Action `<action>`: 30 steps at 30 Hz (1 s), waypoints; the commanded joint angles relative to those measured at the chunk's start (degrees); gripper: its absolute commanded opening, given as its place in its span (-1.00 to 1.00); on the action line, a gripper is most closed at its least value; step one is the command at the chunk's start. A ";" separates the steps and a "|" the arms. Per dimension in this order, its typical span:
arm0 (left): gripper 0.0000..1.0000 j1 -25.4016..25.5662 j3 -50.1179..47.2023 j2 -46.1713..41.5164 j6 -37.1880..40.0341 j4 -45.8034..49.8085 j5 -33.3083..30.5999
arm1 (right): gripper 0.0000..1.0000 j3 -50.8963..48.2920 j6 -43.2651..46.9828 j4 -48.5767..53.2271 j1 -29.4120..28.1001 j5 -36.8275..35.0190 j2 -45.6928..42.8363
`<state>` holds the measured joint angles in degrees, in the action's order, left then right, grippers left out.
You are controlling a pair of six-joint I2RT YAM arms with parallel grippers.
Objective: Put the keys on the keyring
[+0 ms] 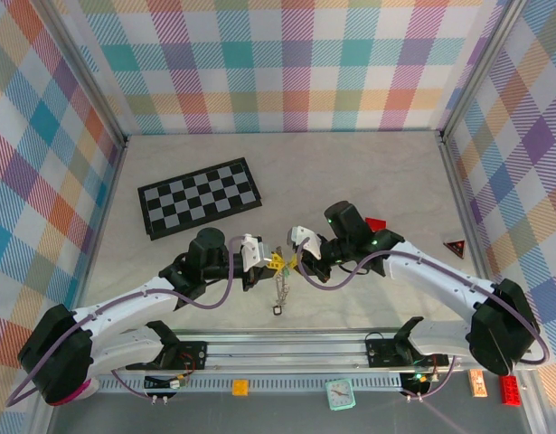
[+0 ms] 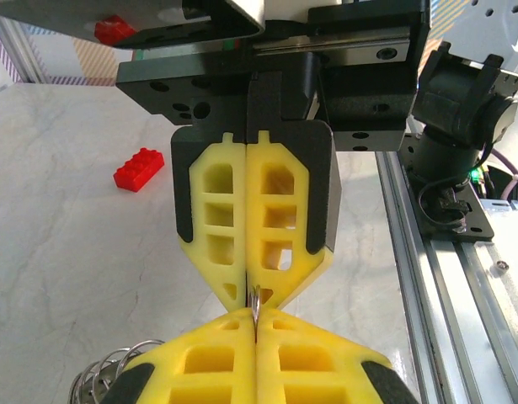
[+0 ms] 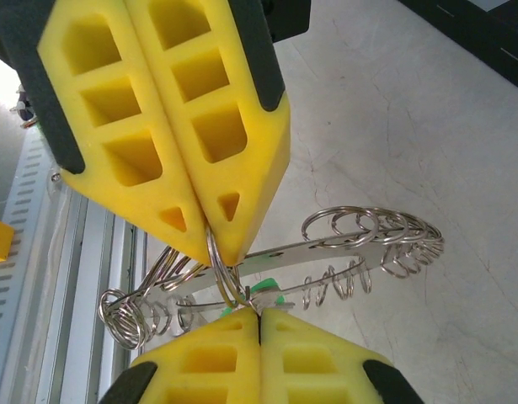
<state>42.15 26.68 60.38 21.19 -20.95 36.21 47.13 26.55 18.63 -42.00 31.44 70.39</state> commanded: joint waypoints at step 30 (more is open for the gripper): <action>-0.52 0.06 3.69 -1.62 4.03 8.41 -3.23 | -1.00 4.81 3.54 5.74 0.03 -0.74 -2.16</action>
<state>42.15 27.46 59.48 22.28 -18.63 34.26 47.68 26.63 19.94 -41.95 31.51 67.61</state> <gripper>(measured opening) 0.237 0.065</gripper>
